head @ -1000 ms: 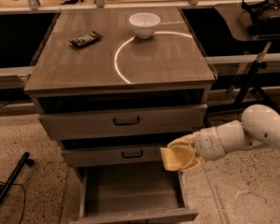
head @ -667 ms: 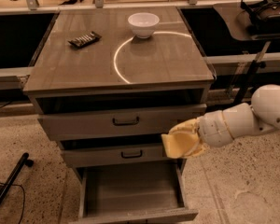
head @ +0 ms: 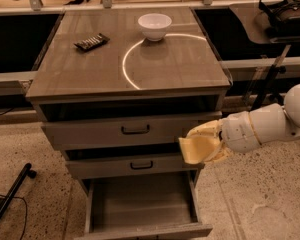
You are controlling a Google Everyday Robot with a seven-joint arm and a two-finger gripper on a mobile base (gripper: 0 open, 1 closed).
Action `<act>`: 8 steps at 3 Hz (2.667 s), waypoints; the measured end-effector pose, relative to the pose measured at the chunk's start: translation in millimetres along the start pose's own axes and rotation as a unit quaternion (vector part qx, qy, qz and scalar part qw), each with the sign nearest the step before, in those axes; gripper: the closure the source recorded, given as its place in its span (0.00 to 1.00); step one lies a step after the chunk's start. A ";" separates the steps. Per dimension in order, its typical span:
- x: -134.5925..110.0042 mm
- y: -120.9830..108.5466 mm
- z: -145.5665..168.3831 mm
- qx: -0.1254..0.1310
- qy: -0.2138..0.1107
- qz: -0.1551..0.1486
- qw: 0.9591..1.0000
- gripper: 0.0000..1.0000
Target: Pick sponge from bottom drawer and place on counter
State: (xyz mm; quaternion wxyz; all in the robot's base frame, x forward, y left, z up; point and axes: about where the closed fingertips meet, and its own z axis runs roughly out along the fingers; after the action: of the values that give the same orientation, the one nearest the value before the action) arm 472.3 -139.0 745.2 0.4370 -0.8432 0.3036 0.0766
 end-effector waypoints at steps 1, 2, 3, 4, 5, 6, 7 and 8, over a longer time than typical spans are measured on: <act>9.0 -19.5 -15.1 0.008 0.007 0.022 1.000 1.00; 29.1 -53.4 -43.0 0.018 0.031 0.057 0.998 1.00; 54.0 -120.5 -87.2 0.023 0.072 0.091 0.993 1.00; 54.5 -128.7 -90.8 0.027 0.074 0.086 0.993 1.00; 55.9 -147.0 -82.2 0.037 0.070 0.089 0.993 1.00; 59.5 -193.0 -75.2 0.078 0.069 0.101 0.990 1.00; 67.8 -229.0 -70.4 0.105 0.078 0.136 0.982 1.00; 84.8 -250.2 -57.4 0.104 0.082 0.185 0.974 1.00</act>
Offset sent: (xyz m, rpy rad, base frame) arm 0.0965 -0.0552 0.1009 0.0102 0.0714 -0.2666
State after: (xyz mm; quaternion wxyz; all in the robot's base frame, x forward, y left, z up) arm 677.5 -113.2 919.2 0.4745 -0.7256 0.4955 0.0544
